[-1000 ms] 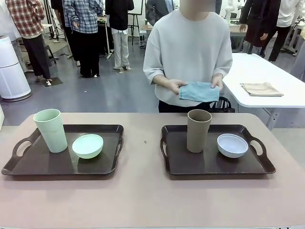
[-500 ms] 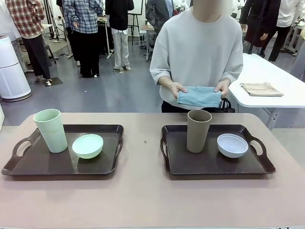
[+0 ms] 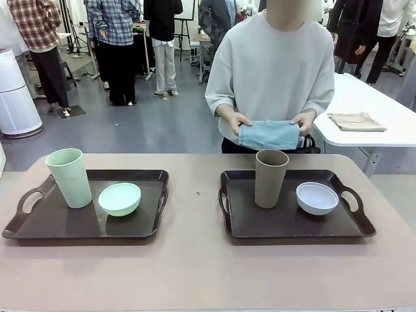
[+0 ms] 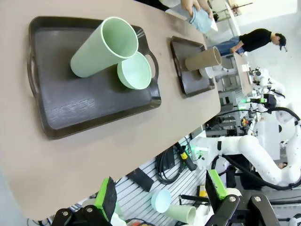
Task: Set up a tray with a mat and arrange the tableware.
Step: Pick up the Picnic Bowl and Reusable plastic cup from the Handle tray in front of the human's position and hold them in the air.
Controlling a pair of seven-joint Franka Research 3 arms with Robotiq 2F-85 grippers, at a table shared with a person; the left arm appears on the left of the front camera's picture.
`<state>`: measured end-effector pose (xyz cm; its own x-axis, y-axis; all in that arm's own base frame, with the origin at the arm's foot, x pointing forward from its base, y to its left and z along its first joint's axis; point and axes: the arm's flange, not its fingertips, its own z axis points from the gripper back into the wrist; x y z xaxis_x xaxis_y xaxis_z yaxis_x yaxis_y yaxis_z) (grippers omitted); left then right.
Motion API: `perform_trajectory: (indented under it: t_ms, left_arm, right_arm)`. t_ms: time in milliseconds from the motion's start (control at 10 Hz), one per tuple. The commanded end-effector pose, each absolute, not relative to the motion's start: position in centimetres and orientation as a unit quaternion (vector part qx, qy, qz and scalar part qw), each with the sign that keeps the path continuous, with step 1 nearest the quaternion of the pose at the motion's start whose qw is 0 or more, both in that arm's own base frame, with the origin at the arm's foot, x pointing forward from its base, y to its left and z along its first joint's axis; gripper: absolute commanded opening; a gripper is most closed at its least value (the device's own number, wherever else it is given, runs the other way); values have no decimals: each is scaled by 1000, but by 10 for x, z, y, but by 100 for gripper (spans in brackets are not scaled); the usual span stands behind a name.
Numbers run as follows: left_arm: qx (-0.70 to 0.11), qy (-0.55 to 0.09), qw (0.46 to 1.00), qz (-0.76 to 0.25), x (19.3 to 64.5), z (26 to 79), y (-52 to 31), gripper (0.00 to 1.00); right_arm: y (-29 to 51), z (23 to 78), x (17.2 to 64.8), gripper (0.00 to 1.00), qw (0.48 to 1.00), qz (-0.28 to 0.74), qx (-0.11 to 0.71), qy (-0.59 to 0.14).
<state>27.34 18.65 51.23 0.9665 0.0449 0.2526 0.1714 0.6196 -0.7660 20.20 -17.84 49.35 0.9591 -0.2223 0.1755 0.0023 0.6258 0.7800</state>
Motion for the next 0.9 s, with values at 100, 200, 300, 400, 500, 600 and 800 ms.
perform_trajectory:
  t_ms: [100,200,300,400,500,600,800]
  left_arm:
    - [-442,-132,886,-36,273,510,188,100]
    - [-442,-132,886,-36,273,510,188,100]
    - [-442,-132,886,-36,273,510,188,100]
    - [-442,-132,886,-36,273,510,188,100]
    - [-442,-132,886,-36,273,510,188,100]
    - [-442,-132,886,-36,273,510,188,100]
    - [-442,-132,886,-36,273,510,188,100]
  right_arm:
    - [-178,493,203,100,888,-57,437,-134]
    - [-178,493,203,100,888,-57,437,-134]
    - [-178,493,203,100,888,-57,437,-134]
    - [-178,493,203,100,888,-57,437,-134]
    - [-178,493,203,100,888,-57,437,-134]
    - [-178,493,203,100,888,-57,437,-134]
    - [-178,493,203,100,888,-57,437,-134]
